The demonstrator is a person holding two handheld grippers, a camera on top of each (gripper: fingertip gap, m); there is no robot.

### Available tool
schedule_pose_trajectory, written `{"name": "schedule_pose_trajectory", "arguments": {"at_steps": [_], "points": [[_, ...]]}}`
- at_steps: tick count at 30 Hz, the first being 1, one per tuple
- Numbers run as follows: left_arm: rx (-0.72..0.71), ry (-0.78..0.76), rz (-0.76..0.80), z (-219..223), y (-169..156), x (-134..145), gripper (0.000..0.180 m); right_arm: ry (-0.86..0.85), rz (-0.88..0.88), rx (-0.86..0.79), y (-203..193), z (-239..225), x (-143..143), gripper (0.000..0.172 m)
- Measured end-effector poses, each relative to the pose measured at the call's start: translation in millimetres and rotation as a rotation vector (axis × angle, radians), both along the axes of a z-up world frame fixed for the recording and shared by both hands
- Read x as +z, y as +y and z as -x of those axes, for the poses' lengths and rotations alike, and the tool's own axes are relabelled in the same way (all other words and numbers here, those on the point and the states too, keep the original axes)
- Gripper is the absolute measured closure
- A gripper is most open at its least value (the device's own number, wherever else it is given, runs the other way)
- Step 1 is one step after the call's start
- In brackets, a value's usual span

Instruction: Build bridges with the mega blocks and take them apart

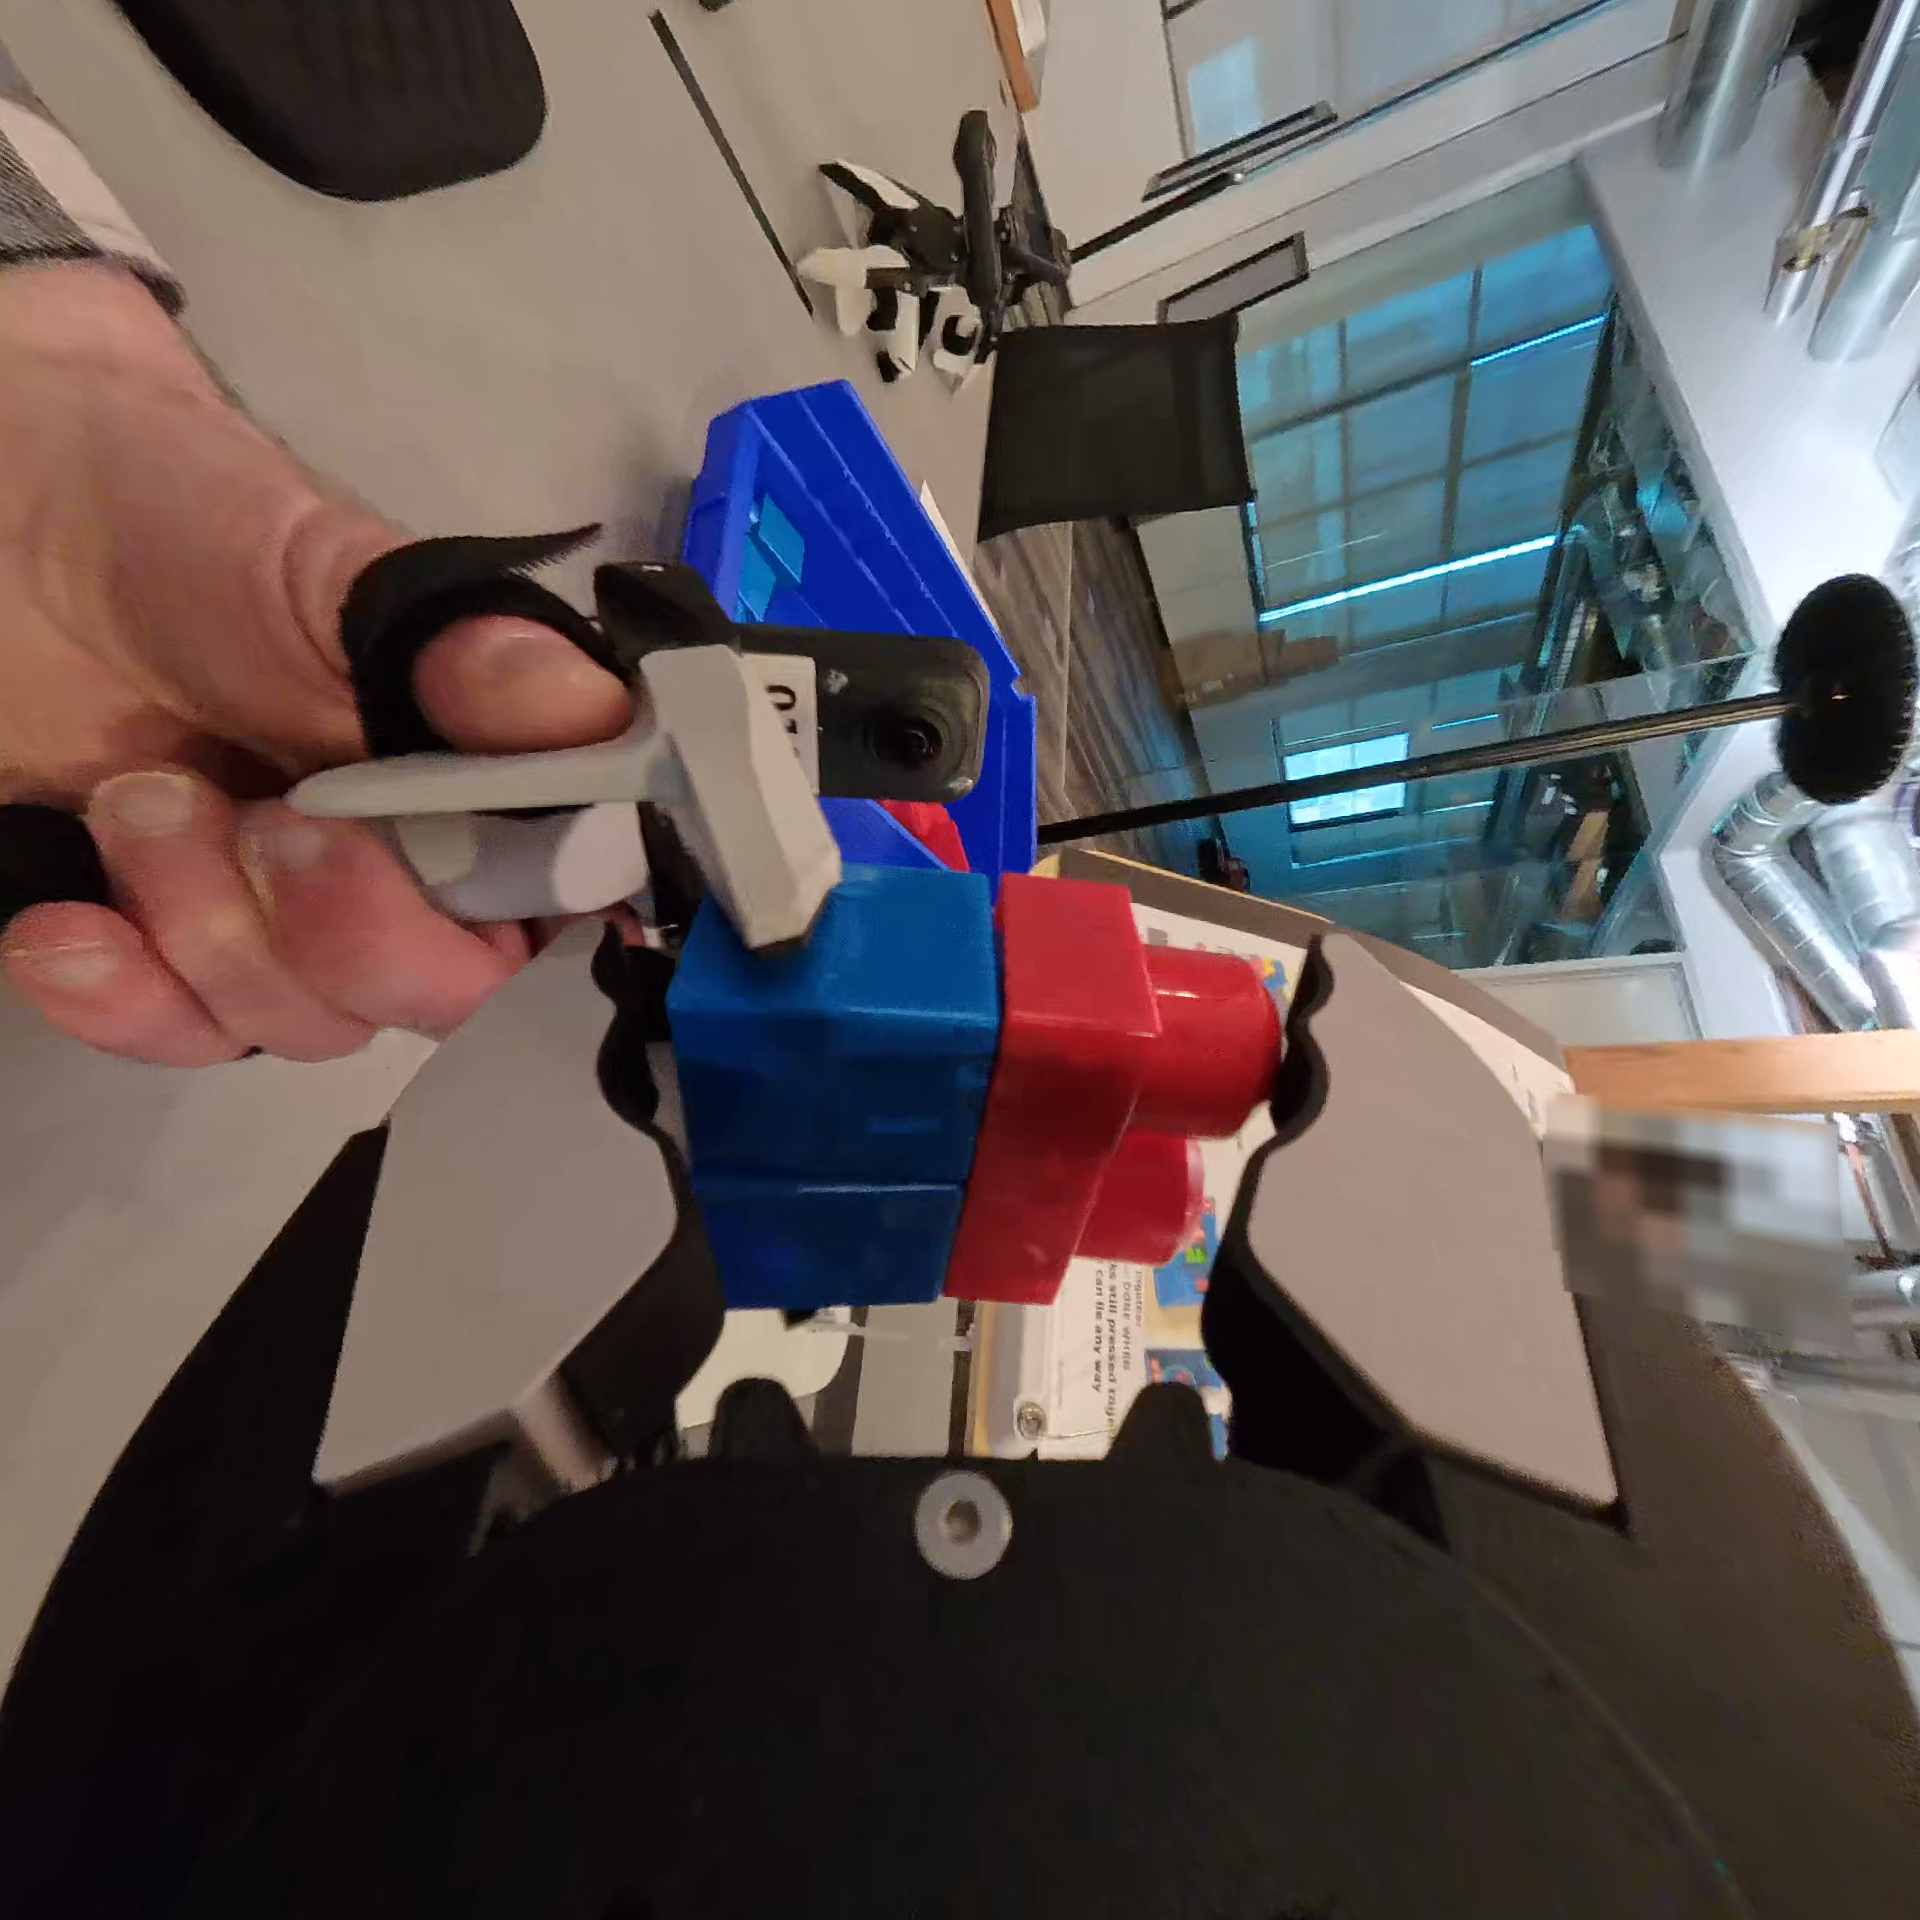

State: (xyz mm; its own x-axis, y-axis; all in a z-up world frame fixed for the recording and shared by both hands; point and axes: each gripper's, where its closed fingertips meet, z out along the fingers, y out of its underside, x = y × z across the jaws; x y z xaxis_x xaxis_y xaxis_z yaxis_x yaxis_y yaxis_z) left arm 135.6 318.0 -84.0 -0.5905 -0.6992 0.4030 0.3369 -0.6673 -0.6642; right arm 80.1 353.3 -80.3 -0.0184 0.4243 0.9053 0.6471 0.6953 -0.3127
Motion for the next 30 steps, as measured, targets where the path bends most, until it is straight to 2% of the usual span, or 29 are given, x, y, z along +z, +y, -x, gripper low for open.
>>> {"name": "schedule_pose_trajectory", "arguments": {"at_steps": [1, 7, 9, 13, 16, 17, 18, 21, 24, 26, 28, 30], "points": [[0.003, 0.022, -0.010, -2, -1, -1, 0.107, 0.006, -0.010, 0.001, 1, -1, 1, 0.059], [0.007, 0.048, -0.018, -5, -6, -4, 0.107, -0.017, 0.001, -0.002, -2, -3, -1, 0.064], [-0.003, 0.062, -0.023, -7, -8, -5, 0.107, -0.026, 0.019, 0.003, -4, -4, -3, 0.070], [-0.004, 0.053, 0.004, -8, -7, -6, 0.107, -0.020, 0.066, 0.008, -3, -4, -5, 0.071], [0.026, 0.063, -0.043, -7, -9, 0, 0.107, 0.025, -0.003, 0.032, -7, -4, 6, 0.069], [0.054, 0.071, -0.048, -7, -5, 1, 0.107, 0.035, 0.000, 0.023, -4, -4, 7, 0.057], [0.086, 0.077, -0.042, -5, 1, 2, 0.107, 0.039, 0.011, 0.004, -1, -6, 7, 0.053], [0.244, 0.190, -0.112, -2, 15, -6, 0.107, 0.117, 0.124, -0.024, 3, -21, 14, 0.059], [0.536, 0.372, -0.296, 4, 33, -11, 0.107, 0.205, 0.433, -0.150, 16, -41, 1, 0.065], [0.686, 0.456, -0.407, 13, 44, -7, 0.107, 0.263, 0.603, -0.170, 14, -50, -5, 0.076], [0.841, 0.557, -0.503, 23, 59, -10, 0.107, 0.369, 0.795, -0.174, 12, -58, 2, 0.075], [0.991, 0.651, -0.603, 31, 70, -12, 0.107, 0.510, 0.956, -0.115, 5, -57, 20, 0.090]]}}
